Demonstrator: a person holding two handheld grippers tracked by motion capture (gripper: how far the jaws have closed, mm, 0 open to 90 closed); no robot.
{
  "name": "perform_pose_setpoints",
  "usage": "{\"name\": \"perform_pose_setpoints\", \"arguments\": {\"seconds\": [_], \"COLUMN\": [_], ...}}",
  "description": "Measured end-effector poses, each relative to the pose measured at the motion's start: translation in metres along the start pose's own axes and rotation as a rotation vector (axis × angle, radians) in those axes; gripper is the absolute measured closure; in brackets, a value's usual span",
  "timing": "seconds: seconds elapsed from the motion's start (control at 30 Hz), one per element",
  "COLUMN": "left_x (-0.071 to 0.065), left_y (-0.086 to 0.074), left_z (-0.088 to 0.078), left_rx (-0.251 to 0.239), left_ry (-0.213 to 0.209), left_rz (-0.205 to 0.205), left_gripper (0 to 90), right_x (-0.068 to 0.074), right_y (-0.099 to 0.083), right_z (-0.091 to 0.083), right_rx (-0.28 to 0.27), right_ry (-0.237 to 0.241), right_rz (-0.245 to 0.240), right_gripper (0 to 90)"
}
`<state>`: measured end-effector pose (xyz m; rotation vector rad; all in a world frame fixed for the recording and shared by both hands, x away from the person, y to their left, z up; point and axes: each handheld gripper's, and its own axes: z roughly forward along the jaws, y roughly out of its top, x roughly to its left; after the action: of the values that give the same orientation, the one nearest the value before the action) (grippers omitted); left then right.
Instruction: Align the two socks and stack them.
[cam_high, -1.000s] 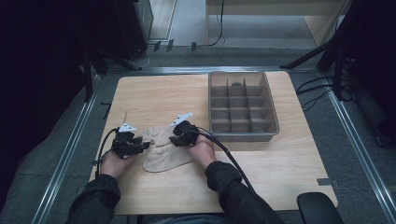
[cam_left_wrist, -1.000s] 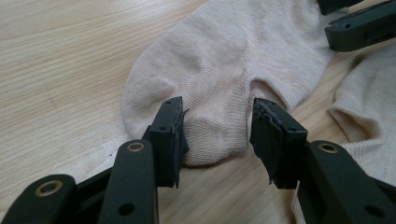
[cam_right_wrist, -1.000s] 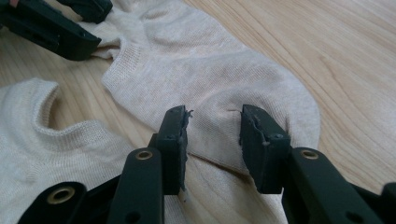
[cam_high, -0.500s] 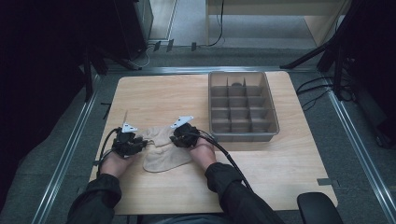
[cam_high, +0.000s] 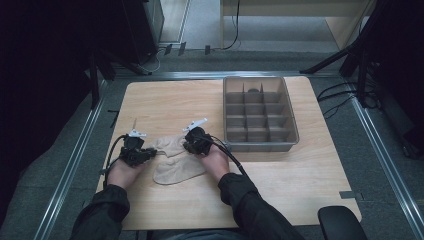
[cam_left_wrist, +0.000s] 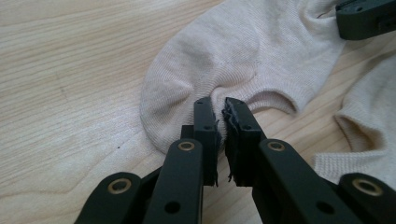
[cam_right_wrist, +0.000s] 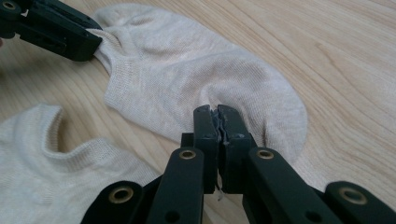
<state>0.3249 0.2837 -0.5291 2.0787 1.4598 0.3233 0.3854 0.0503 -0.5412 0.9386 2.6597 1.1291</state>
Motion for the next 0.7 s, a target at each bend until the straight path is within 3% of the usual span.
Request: {"name": "perform_pose_setpoints", "arguments": {"seconds": [0.13,0.23,0.5,0.53,0.7], "left_x": [0.002,-0.001,-0.015,-0.019,-0.033], "left_y": [0.003,0.006,0.003,0.002,-0.002], "left_z": [-0.01,-0.026,-0.049,-0.055,-0.065], "left_rx": [-0.034,-0.075,-0.082,-0.086,-0.082], "left_ry": [-0.017,-0.049,-0.082,-0.091,-0.11], "left_rz": [-0.024,-0.035,-0.026,-0.027,-0.018], "left_gripper": [83.2,83.2,83.0,83.0,82.8], "right_x": [0.002,0.005,0.014,0.017,0.024], "right_y": [0.009,0.015,0.019,0.021,0.019], "right_z": [-0.009,-0.022,-0.049,-0.061,-0.082], "right_rx": [-0.003,-0.005,-0.004,-0.011,-0.011], "right_ry": [0.014,0.023,0.05,0.061,0.081], "right_rz": [-0.01,-0.019,-0.05,-0.054,-0.063], "right_gripper": [87.5,87.5,87.5,87.5,87.5]}}
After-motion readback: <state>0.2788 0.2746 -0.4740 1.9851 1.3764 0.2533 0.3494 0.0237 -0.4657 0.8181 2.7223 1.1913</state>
